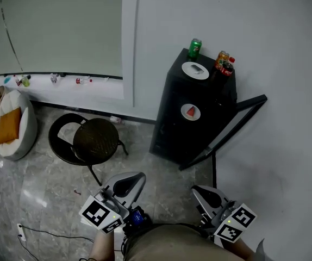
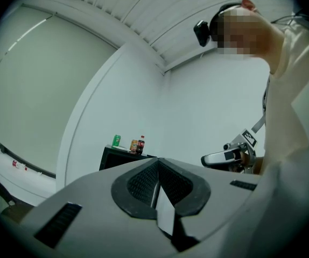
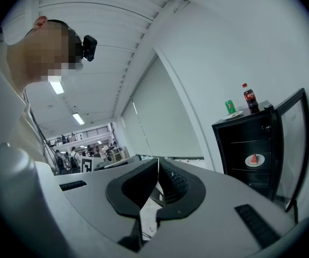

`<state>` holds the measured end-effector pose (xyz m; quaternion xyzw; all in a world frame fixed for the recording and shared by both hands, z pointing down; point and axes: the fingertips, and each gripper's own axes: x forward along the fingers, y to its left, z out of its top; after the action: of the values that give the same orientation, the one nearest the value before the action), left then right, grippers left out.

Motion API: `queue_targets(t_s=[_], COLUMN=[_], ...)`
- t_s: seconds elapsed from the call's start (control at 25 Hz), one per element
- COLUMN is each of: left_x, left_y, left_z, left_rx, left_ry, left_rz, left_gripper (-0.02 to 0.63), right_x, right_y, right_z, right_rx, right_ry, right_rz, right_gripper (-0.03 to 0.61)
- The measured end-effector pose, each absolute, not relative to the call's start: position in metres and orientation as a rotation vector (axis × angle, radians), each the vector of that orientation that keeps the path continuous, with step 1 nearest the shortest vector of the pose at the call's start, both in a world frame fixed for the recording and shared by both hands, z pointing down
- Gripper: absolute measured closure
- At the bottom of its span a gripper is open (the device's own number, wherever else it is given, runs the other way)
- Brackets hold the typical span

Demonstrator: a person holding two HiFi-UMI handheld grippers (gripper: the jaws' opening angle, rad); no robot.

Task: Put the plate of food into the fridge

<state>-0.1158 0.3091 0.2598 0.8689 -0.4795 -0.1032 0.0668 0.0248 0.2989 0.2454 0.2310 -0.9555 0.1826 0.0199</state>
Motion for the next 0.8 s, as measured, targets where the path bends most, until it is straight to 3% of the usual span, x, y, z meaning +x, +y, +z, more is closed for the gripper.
queue_targets(t_s=[0.24,0.8], left_x=[-0.140,-0.118], left_y=[0.280,0.254], left_z=[0.257,0.260], left_rx=[2.637,2.668], left_ry=[-1.541,-1.477], left_rz=[-0.269,-0.140], left_gripper=[0.604,0.604], right_x=[0.004,0.004], right_y=[0.293,0.257], right_z=[0.255,0.264], right_rx=[0.720,0.752], right_ry=[-2.907,-2.903], right_rz=[0.517,0.581], right_gripper=[0.557,0.557])
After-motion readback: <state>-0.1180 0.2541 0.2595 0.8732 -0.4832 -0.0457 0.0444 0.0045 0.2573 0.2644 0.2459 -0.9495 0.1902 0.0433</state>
